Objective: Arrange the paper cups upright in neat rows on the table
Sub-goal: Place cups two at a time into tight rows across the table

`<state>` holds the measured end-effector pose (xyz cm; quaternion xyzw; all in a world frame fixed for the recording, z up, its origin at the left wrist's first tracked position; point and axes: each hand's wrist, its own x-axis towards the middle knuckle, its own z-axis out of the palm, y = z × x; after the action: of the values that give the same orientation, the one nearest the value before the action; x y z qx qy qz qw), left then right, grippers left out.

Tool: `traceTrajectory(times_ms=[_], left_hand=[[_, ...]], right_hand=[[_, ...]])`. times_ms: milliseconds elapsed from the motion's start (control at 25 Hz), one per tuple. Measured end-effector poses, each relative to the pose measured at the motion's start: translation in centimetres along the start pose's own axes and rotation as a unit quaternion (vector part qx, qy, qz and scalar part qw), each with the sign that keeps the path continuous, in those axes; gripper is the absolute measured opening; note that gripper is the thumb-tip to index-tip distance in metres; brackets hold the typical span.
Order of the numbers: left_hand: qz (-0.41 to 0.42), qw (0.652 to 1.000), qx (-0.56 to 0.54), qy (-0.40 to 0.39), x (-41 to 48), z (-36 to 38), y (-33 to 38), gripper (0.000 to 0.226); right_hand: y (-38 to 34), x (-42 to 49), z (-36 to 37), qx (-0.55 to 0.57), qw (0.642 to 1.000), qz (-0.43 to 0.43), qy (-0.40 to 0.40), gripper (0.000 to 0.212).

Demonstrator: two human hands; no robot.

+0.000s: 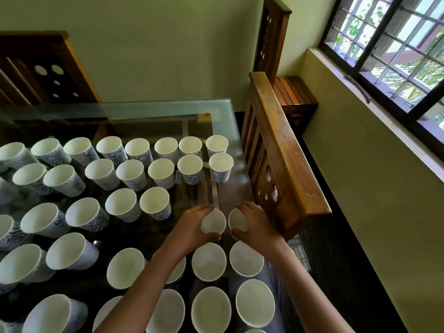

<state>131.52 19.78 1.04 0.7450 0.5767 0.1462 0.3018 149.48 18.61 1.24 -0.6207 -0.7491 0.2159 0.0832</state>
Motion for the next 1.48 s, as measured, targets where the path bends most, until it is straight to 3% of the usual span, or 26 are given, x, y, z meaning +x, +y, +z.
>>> traceTrajectory(times_ms=[400, 600, 840, 1120, 1320, 1480], left_hand=[[-0.002, 1.000, 0.013, -0.007, -0.2, 0.0, 0.0, 0.080], [0.011, 0.999, 0.011, 0.038, -0.6, -1.0, -0.5, 0.070], [-0.033, 0.991, -0.033, 0.127, -2.9, -4.9, -4.2, 0.060], [-0.041, 0.992, 0.008, 0.123, -3.7, -8.4, -9.6, 0.057], [-0.079, 0.986, 0.042, 0.141, -2.5, -10.9, -12.8, 0.062], [-0.102, 0.987, 0.053, 0.109, -1.8, -11.5, -14.3, 0.067]], right_hand=[[0.0, -0.2, 0.1, 0.013, 1.000, 0.008, 0.000, 0.065], [-1.1, -0.2, -0.4, 0.038, 0.999, -0.008, 0.021, 0.061], [-5.6, 1.5, 0.4, 0.097, 0.993, -0.066, 0.026, 0.054], [-12.6, 5.5, 3.0, 0.122, 0.989, -0.081, 0.018, 0.049], [-15.2, 8.2, 4.8, 0.095, 0.994, -0.052, -0.011, 0.069], [-16.1, 9.5, 5.6, 0.072, 0.996, -0.054, -0.018, 0.077]])
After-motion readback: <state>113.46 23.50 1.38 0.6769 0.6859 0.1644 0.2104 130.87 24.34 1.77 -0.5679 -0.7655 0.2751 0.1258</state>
